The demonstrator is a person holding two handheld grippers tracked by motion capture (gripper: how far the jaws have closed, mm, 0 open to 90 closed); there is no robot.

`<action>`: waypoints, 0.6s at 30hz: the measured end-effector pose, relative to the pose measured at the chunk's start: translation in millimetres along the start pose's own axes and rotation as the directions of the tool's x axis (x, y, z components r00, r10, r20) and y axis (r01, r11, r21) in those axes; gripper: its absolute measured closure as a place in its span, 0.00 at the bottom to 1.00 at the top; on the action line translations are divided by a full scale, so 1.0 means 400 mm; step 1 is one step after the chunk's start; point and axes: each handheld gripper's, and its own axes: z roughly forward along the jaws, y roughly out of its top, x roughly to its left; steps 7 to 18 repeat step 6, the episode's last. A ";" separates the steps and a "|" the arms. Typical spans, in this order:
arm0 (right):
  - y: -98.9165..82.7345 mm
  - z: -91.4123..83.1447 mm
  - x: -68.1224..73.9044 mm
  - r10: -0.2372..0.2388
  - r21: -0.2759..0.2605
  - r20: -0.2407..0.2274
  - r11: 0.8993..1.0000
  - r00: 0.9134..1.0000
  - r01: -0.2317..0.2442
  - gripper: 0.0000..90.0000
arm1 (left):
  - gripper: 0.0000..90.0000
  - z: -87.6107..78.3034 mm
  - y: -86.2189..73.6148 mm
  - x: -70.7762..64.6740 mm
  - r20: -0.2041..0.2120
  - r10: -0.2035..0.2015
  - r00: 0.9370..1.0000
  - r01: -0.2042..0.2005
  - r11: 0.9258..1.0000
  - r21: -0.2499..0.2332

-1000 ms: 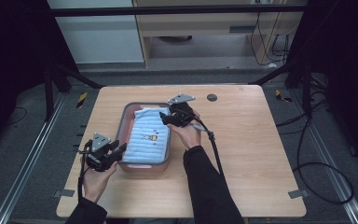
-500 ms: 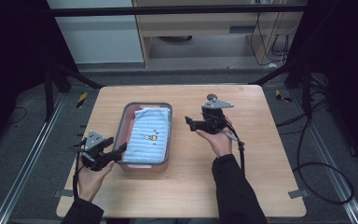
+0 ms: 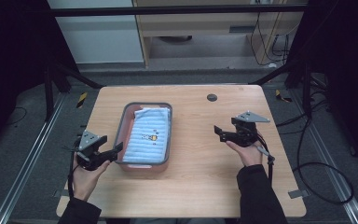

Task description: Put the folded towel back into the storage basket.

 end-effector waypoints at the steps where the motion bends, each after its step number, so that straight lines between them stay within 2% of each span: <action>1: -0.009 -0.010 -0.007 0.001 0.001 0.005 1.000 1.000 -0.001 0.20 | 0.31 0.000 -0.001 0.003 0.002 -0.004 1.000 0.004 1.000 0.000; 6: -0.061 -0.054 -0.045 0.005 0.009 0.037 1.000 0.999 -0.006 0.21 | 0.31 -0.006 -0.002 0.017 -0.012 -0.013 1.000 0.013 1.000 0.000; 18: -0.061 -0.054 -0.045 0.005 0.009 0.037 1.000 0.999 -0.006 0.21 | 0.31 -0.006 -0.002 0.017 -0.012 -0.013 1.000 0.013 1.000 0.000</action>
